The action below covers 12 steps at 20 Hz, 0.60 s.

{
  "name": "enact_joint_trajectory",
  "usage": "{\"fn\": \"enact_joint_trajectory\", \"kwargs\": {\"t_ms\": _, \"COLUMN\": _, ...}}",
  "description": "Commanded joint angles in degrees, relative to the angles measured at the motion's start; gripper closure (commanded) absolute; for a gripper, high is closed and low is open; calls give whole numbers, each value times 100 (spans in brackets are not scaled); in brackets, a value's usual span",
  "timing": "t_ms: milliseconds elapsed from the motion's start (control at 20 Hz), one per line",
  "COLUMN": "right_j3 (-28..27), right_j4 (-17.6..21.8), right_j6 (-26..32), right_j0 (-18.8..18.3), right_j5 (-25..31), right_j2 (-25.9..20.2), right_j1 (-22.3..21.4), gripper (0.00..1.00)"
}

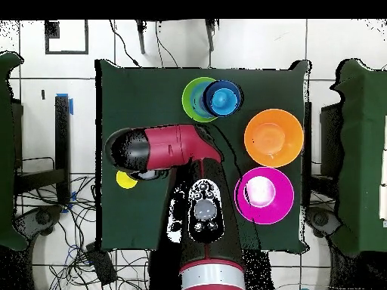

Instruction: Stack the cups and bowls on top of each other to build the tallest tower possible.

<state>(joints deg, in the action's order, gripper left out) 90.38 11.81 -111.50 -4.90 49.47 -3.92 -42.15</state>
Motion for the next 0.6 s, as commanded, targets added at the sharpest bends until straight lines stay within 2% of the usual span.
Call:
{"fn": "enact_joint_trajectory", "kwargs": {"t_ms": 50, "right_j3": 279, "right_j4": 276, "right_j6": -428, "right_j0": 21, "right_j5": -633, "right_j2": -118, "right_j1": 503, "gripper": 0}}
{"fn": "enact_joint_trajectory", "kwargs": {"t_ms": 350, "right_j3": 240, "right_j4": 197, "right_j6": -524, "right_j0": 68, "right_j5": -754, "right_j2": -78, "right_j1": 602, "gripper": 0}}
{"fn": "enact_joint_trajectory", "kwargs": {"t_ms": 600, "right_j3": 15, "right_j4": 120, "right_j6": -725, "right_j0": 260, "right_j5": -704, "right_j2": -16, "right_j1": 804, "gripper": 0}}
